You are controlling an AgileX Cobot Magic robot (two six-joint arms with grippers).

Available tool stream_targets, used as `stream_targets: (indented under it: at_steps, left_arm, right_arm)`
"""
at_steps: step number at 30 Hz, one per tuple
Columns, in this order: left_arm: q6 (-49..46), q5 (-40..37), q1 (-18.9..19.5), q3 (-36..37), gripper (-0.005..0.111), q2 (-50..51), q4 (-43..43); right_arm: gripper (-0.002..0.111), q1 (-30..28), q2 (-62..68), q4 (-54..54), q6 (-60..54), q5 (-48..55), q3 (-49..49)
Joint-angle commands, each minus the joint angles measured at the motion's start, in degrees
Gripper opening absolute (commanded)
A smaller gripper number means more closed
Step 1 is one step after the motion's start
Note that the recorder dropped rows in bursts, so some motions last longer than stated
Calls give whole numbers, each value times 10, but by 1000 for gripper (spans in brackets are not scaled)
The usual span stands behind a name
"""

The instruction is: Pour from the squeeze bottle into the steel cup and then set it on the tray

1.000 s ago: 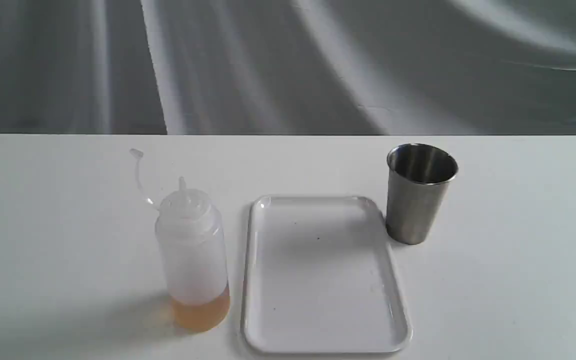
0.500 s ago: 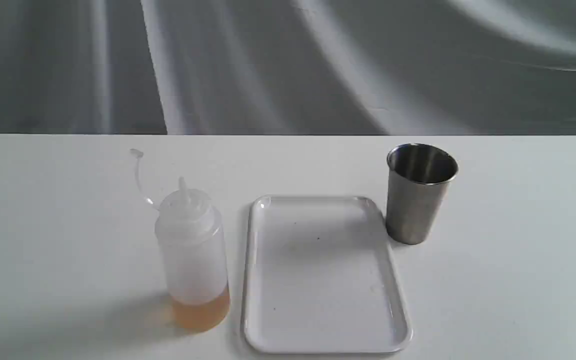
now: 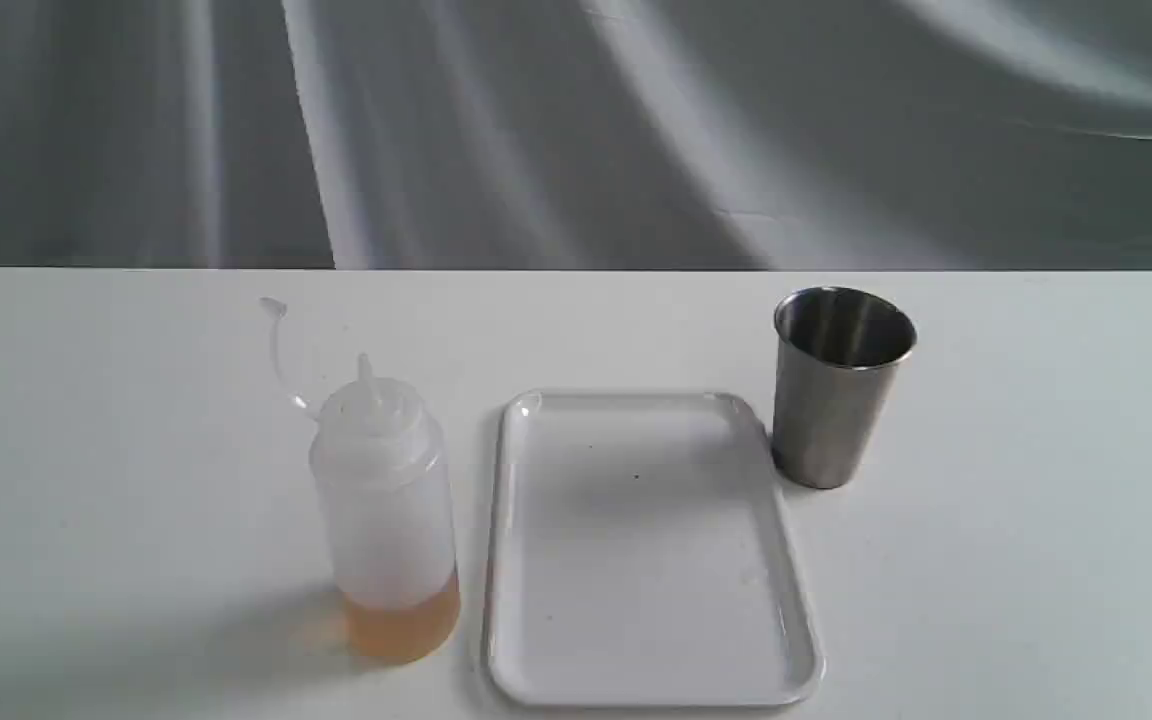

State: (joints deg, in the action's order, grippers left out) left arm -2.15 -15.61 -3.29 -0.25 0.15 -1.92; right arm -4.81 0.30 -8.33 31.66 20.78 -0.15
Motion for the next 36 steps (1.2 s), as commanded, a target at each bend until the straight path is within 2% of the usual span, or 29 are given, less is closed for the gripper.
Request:
stream_targets:
  at_steps: [1,6,10,14,25,33,36]
  left_arm:
    - [1,4,-3,3,0,-1,0]
    - [1,4,-3,3,0,-1,0]
    - [1,4,-3,3,0,-1,0]
    - [1,4,-3,3,0,-1,0]
    - [3,4,-3,3,0,-1,0]
    - [3,4,-3,3,0,-1,0]
    - [0,4,-3,3,0,-1,0]
  right_arm:
    - [1,-5,-3,11,1,3,2]
    - [1,-5,-3,14,1,44,-16]
    - [1,-5,-3,19,1,102,-81]
    - [1,-5,9,19,1,108,-133]
    - [1,-3,247,28,1,105,-265]
    - [1,-3,393,22,1,66,-366]
    - [1,23,422,4,1,64,-394]
